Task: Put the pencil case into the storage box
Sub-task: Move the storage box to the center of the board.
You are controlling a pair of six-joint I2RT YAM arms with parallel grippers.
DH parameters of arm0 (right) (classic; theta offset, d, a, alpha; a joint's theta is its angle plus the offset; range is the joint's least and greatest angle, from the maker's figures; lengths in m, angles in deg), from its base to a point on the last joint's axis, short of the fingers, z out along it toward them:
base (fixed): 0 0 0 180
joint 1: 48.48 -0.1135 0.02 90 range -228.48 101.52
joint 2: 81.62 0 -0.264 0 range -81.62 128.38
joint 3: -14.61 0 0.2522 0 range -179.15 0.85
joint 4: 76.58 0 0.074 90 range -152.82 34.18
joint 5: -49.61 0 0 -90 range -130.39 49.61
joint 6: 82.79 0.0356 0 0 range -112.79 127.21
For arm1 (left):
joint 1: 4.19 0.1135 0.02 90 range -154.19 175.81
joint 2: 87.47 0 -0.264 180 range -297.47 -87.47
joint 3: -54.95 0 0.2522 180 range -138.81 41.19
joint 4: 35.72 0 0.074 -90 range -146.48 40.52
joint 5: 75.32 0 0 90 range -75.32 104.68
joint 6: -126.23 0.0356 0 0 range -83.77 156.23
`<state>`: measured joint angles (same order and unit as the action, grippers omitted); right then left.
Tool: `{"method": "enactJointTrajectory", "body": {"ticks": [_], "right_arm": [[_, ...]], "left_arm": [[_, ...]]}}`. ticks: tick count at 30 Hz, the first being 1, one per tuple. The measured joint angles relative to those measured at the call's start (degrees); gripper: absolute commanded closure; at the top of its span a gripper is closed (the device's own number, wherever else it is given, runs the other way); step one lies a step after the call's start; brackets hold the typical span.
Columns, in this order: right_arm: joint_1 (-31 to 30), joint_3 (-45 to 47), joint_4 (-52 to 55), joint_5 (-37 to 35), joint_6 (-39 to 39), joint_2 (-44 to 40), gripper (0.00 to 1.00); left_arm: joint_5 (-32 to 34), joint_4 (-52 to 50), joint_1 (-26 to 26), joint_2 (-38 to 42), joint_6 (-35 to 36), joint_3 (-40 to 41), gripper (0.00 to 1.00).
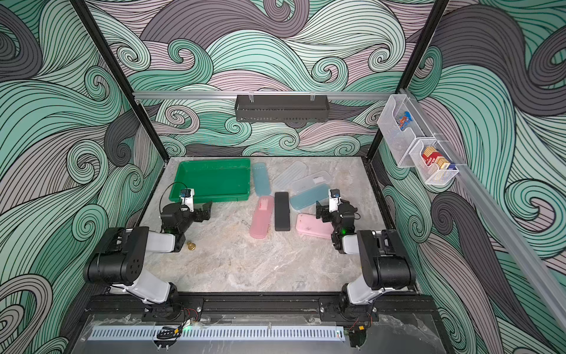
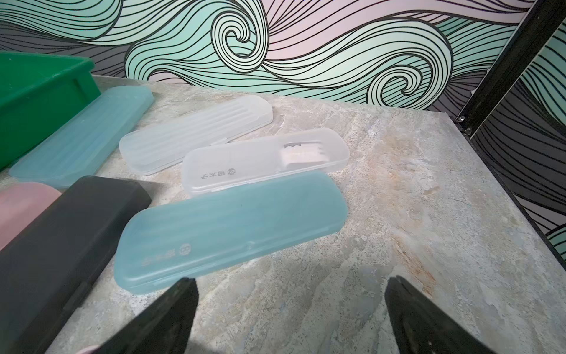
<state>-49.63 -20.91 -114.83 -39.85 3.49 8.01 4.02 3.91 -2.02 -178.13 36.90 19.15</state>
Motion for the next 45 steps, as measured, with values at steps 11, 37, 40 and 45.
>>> {"method": "enactJointTrajectory", "body": {"ticks": [11, 37, 40, 45], "right_arm": [[0.00, 0.00, 0.02, 0.02, 0.02, 0.00, 0.01], [-17.53, -55.54, 63.65, 7.65, 5.68, 3.89, 0.01], [-19.47, -62.51, 69.72, 10.62, 8.24, 10.36, 0.01], [-22.56, -64.96, 76.06, 11.34, 10.40, 15.21, 0.01]], "left_arm": [[1.09, -0.26, 0.02, 0.00, -0.33, 0.00, 0.01], [25.94, -66.79, -2.56, 3.37, -23.21, -45.94, 0.01], [26.56, -74.93, 0.04, -2.56, -26.23, -54.95, 0.01], [23.69, -82.01, 4.81, -10.69, -27.87, -60.35, 0.02]]}}
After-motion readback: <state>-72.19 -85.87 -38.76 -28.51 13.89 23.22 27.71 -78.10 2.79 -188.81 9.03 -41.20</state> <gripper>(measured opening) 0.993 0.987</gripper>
